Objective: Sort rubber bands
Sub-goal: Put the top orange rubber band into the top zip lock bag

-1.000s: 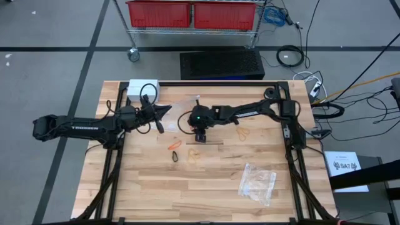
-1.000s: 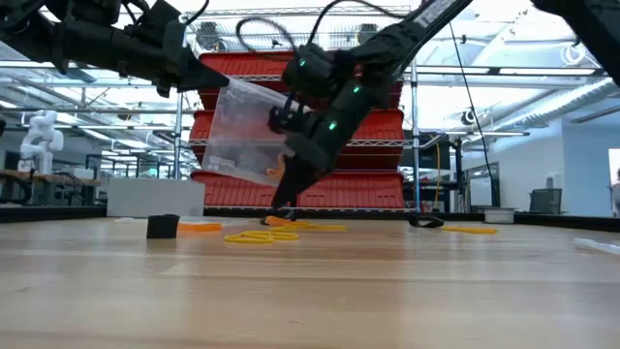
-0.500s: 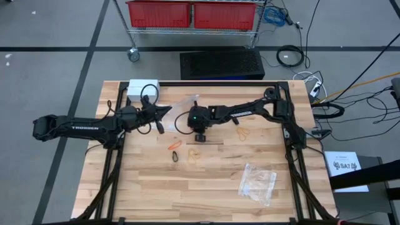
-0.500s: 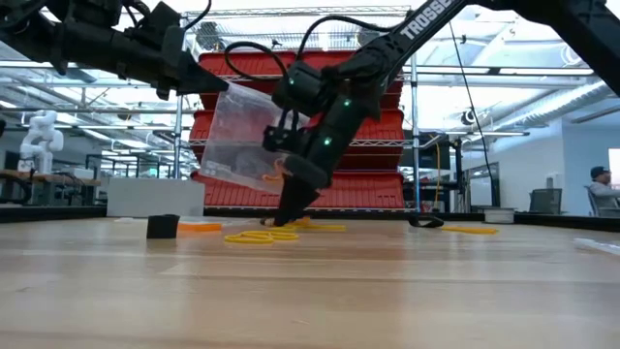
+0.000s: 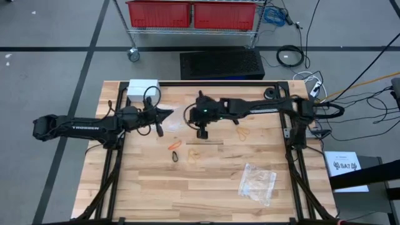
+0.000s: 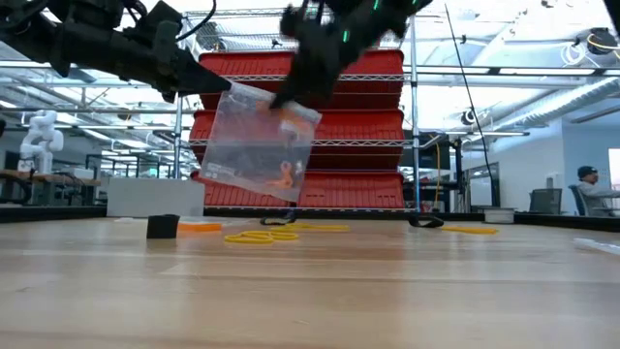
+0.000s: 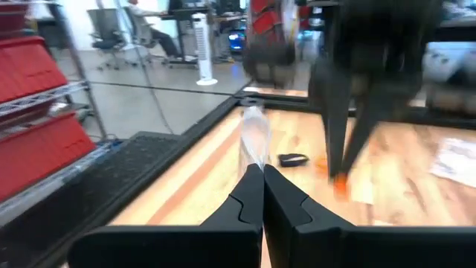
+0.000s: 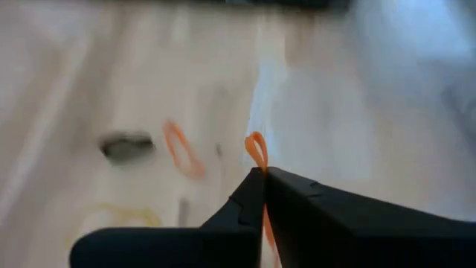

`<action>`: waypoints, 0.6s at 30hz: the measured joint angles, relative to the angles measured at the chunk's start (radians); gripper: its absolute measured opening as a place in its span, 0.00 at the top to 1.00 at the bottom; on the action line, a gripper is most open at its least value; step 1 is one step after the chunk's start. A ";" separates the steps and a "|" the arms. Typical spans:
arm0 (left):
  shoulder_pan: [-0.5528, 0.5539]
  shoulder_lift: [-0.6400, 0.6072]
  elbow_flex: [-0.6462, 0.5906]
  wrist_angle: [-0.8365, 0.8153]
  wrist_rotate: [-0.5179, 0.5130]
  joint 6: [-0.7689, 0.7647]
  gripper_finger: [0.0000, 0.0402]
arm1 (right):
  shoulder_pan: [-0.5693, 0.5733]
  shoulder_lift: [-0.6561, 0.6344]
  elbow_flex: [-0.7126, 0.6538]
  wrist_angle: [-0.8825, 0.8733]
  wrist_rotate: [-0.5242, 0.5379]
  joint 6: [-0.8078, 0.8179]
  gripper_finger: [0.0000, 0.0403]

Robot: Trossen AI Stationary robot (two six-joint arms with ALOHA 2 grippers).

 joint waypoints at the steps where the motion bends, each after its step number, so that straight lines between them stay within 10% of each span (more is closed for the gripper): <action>1: -0.001 0.003 0.000 -0.001 0.010 0.000 1.00 | 0.006 -0.022 0.000 0.016 0.000 0.000 1.00; 18: -0.029 0.026 0.000 0.101 0.099 -0.022 1.00 | 0.011 -0.051 0.000 0.112 0.059 -0.056 1.00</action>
